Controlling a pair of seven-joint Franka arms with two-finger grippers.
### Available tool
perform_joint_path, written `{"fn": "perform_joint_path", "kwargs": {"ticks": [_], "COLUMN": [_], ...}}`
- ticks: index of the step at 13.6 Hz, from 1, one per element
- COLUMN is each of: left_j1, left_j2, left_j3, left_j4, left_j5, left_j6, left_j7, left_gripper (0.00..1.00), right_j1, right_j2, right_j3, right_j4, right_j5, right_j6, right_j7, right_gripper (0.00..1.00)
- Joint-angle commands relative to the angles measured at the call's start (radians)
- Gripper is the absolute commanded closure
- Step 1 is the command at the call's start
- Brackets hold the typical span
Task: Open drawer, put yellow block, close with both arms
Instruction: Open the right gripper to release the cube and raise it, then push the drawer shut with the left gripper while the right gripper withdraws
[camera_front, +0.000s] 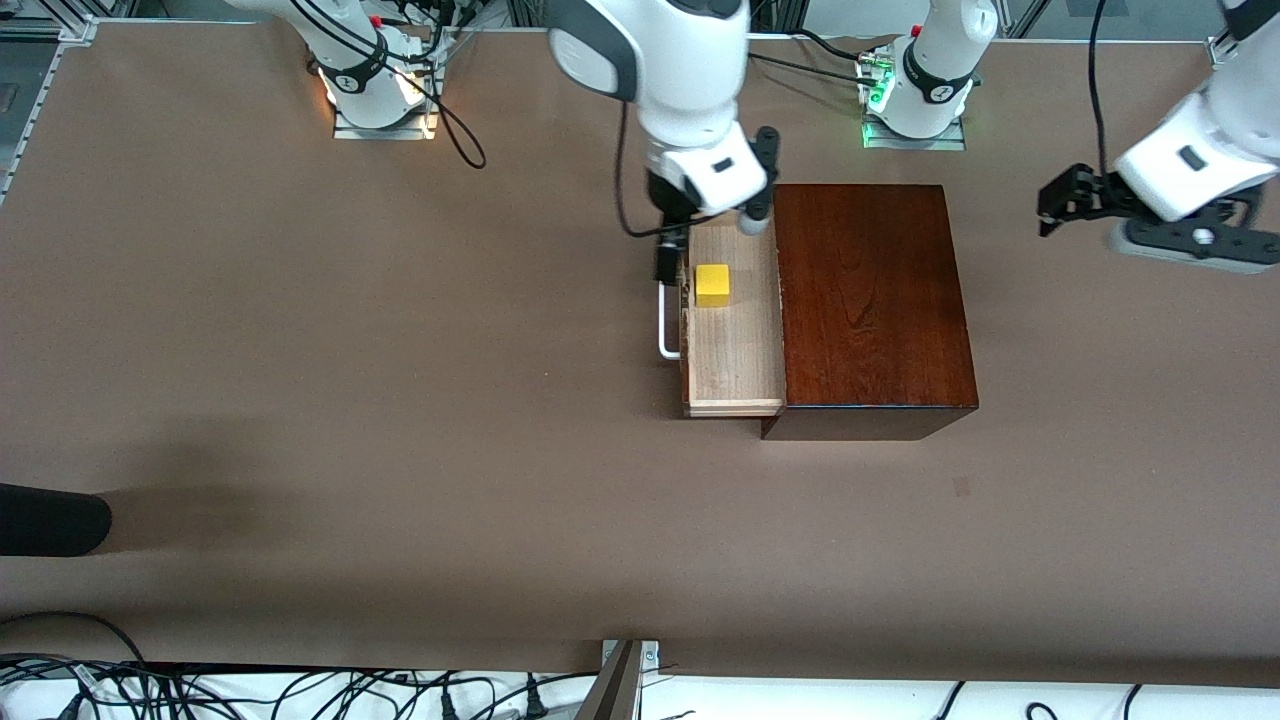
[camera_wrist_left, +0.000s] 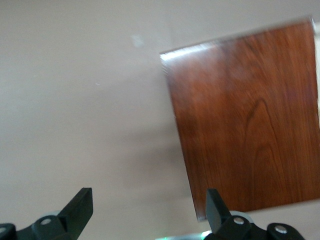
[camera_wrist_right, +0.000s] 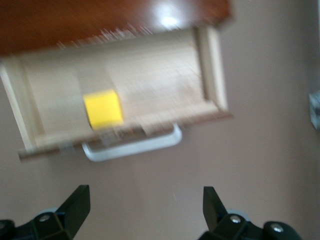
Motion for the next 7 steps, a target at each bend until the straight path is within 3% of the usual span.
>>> {"fn": "perform_joint_path", "kwargs": {"ticks": [1,3,4,6,7], "left_j1": [-0.082,-0.123,-0.153,-0.237,-0.284], "left_j2": [0.076,0.138,0.171,0.265,0.302], "left_j3": [-0.007,-0.013,-0.022,-0.022,-0.022], "left_j4": [0.029,0.029,0.030,0.116,0.159], "left_j5": [-0.078,-0.202,-0.249,-0.351,-0.364], "left_j6": [-0.042,-0.045,-0.043,-0.043,-0.042], "left_j7": [0.132,0.138,0.138,0.140,0.137], "left_gripper": [0.00,0.00,0.00,0.00,0.00], "right_j1": [-0.026,-0.037,-0.087,-0.269,-0.327], "right_j2": [-0.110,-0.130,-0.165,-0.172,-0.185], "right_j3": [-0.081,-0.170,-0.183,-0.181,-0.183], "right_j4": [-0.033,-0.031,-0.033,-0.033,-0.034], "right_j5": [0.015,0.031,0.073,0.276,0.323], "right_j6": [-0.058,-0.055,-0.050,-0.058,-0.059], "right_j7": [0.002,0.001,0.002,-0.010,-0.015], "right_gripper": [0.00,0.00,0.00,0.00,0.00]}}
